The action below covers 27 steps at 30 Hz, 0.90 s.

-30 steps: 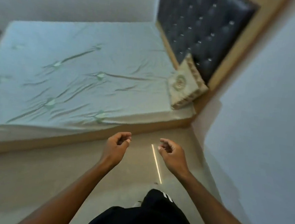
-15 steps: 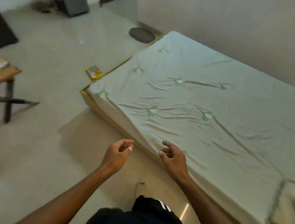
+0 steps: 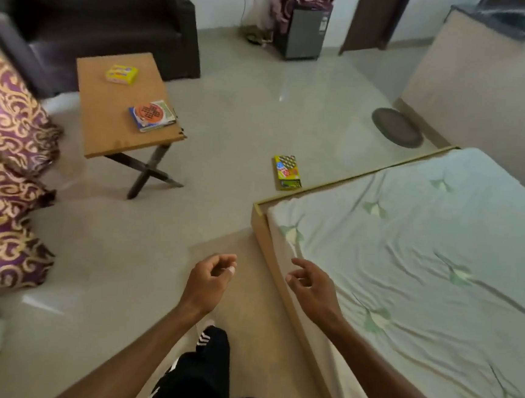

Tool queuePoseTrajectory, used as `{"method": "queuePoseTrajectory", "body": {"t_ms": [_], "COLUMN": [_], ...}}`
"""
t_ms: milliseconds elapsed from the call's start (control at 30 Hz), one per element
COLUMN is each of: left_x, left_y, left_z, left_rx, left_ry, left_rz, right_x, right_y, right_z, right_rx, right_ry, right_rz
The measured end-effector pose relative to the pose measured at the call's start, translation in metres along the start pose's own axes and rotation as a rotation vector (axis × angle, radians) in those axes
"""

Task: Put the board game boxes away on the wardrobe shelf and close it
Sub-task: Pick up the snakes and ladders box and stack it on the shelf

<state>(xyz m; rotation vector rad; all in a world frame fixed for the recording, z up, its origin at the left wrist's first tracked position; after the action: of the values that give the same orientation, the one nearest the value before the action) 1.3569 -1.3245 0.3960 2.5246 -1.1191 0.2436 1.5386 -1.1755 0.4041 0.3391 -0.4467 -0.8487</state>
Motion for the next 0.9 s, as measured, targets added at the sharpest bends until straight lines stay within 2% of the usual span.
{"method": "queuePoseTrajectory", "body": {"t_ms": [300, 433, 700, 900], "left_x": [-0.233, -0.306, -0.518, -0.679], "left_y": [0.123, 0.145, 0.187, 0.2], "left_z": [-0.065, -0.079, -0.115, -0.179], "left_rx": [-0.019, -0.023, -0.116, -0.136], "left_ry": [-0.034, -0.021, -0.014, -0.057], "left_rz": [-0.06, -0.05, -0.007, 0.002], "right_x": [-0.221, -0.294, -0.503, -0.65], "right_y": [-0.077, -0.099, -0.143, -0.145], "right_z": [0.125, 0.152, 0.187, 0.229], "right_rx": [-0.085, -0.138, -0.193, -0.259], "right_ry": [-0.007, -0.03, -0.086, -0.111], "right_rz": [-0.003, 0.02, 0.002, -0.033]}}
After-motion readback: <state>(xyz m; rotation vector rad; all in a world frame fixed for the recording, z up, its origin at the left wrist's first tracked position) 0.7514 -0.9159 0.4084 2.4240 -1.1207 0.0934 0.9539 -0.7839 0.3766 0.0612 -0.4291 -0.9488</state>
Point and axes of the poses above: each hand's wrist, its own x-axis away from the middle knuckle, its own y-axis out of the back of the hand, z = x × y, the point moved 1 cm from there along -x, towards the middle knuckle, and after that the axes turned 2 degrees about -x, right-handed, at the moved point
